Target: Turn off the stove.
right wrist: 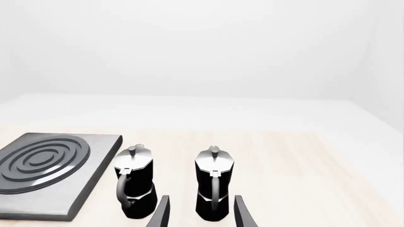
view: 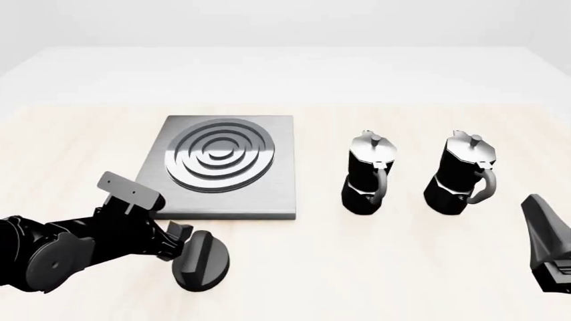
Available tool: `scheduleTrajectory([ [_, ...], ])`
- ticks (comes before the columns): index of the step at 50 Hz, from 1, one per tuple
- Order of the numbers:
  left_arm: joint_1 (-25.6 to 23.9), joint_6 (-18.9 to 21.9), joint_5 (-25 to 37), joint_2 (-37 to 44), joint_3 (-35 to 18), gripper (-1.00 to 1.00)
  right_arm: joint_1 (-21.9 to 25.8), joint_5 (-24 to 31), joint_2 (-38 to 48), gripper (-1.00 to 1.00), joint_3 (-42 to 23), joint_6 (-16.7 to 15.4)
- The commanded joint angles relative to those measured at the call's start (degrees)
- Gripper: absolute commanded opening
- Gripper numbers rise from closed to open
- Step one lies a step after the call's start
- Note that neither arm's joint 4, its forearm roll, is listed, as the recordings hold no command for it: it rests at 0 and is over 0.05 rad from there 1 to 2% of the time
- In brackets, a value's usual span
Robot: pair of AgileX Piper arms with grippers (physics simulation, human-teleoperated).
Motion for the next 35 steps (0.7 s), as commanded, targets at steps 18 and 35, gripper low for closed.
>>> scheduleTrajectory([
  [18,-4.4,-1.2,-0.5,2.9,-4.0,1.0,-0.4,0.1,-0.2,1.0,0.0,0.5],
  [35,3.3,2.9,5.9,-6.9,-2.4,1.0,0.0,0.3,-0.4,1.0,0.0,0.2],
])
